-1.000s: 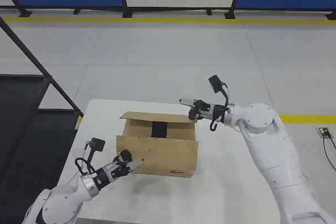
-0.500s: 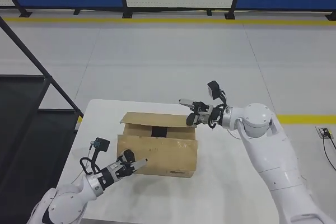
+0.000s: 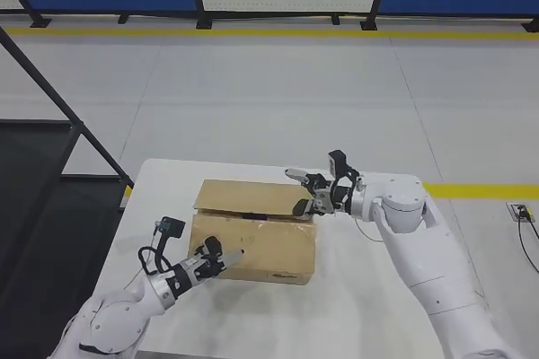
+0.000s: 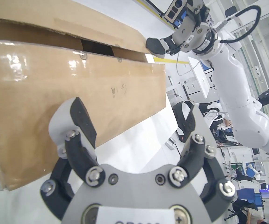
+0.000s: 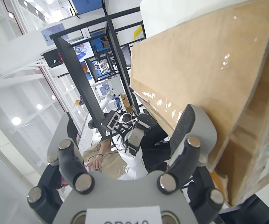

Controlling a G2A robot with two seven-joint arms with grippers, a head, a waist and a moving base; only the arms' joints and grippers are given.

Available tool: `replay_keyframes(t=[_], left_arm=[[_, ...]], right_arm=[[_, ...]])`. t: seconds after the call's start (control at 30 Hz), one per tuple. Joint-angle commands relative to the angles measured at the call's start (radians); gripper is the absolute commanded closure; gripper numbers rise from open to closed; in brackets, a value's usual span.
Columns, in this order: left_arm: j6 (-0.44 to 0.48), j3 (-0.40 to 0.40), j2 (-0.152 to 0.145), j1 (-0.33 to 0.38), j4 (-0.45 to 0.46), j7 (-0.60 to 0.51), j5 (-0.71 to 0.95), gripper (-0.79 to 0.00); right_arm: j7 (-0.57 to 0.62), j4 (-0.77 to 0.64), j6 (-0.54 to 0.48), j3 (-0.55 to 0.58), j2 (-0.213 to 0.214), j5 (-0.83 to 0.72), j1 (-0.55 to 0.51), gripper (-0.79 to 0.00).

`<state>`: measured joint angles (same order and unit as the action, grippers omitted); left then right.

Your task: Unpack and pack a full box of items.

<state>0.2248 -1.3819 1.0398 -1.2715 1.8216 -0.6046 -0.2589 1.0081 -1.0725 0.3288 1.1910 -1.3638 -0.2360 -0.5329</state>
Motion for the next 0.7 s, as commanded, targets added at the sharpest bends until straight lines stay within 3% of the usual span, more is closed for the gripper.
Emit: replay_keyframes(t=[0.0,0.3,0.4,0.67], left_arm=[[-0.008,0.007,0.001,0.009,-0.006,0.000,0.001,-0.785],[-0.014,-0.003,0.003,0.025,-0.019,0.007,0.039,-0.785],[0.004,-0.064,-0.001,-0.009,-0.013,0.021,0.109,-0.785],[0.057,-0.318,-0.022,-0.137,-0.072,-0.017,0.329,-0.785]], right_arm=[[0.005,-0.038,-0.016,0.002,0.005,0.007,-0.027,-0.785],[-0.007,-0.116,-0.082,0.001,0.025,0.070,-0.098,-0.785],[-0.010,-0.105,-0.123,-0.001,0.027,0.070,-0.106,-0.785],[-0.008,-0.091,-0.225,0.004,0.032,0.061,-0.110,-0.785]])
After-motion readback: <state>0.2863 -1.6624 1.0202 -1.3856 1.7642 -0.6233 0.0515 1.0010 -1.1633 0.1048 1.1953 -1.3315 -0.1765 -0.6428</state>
